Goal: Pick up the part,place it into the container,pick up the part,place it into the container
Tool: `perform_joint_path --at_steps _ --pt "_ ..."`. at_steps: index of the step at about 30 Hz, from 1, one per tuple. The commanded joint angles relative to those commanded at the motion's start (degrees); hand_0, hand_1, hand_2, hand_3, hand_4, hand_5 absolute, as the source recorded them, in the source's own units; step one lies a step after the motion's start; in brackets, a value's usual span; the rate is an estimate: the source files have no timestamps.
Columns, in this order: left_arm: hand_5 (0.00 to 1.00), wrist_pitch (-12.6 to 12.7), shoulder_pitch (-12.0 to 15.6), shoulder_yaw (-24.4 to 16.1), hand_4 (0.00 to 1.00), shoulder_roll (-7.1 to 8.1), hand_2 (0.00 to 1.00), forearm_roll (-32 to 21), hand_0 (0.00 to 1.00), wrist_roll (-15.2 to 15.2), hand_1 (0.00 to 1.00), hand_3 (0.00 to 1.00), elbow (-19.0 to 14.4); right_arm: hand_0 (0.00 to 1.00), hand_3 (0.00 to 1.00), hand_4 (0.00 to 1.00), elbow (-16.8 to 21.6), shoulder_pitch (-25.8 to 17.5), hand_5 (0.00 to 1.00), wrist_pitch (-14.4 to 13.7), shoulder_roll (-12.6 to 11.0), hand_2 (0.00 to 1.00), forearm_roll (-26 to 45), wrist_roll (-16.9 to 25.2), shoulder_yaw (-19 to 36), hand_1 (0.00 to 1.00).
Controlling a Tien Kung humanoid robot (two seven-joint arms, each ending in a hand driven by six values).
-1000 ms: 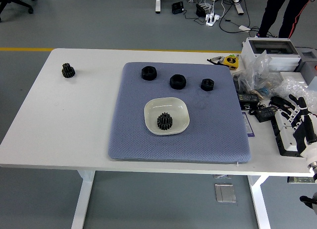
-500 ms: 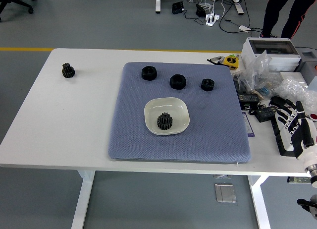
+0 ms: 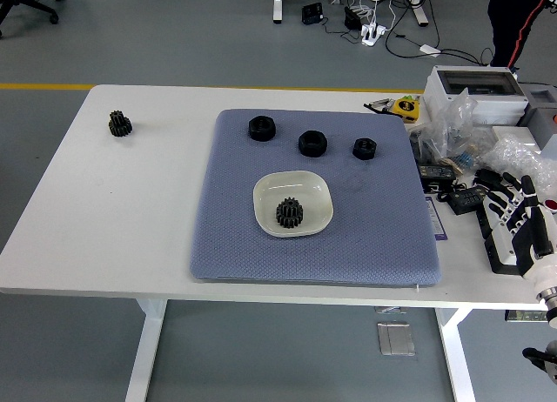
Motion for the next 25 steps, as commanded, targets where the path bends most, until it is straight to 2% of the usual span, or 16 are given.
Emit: perform_joint_path --at_steps 25 --pt "0.557 0.0 -0.1 0.7 0.627 -0.06 0.622 -1.2 0.627 -0.4 0.632 0.563 0.0 0.894 0.900 0.998 0.0 0.1 0.998 0.0 0.4 0.860 1.0 0.0 -0.6 0.836"
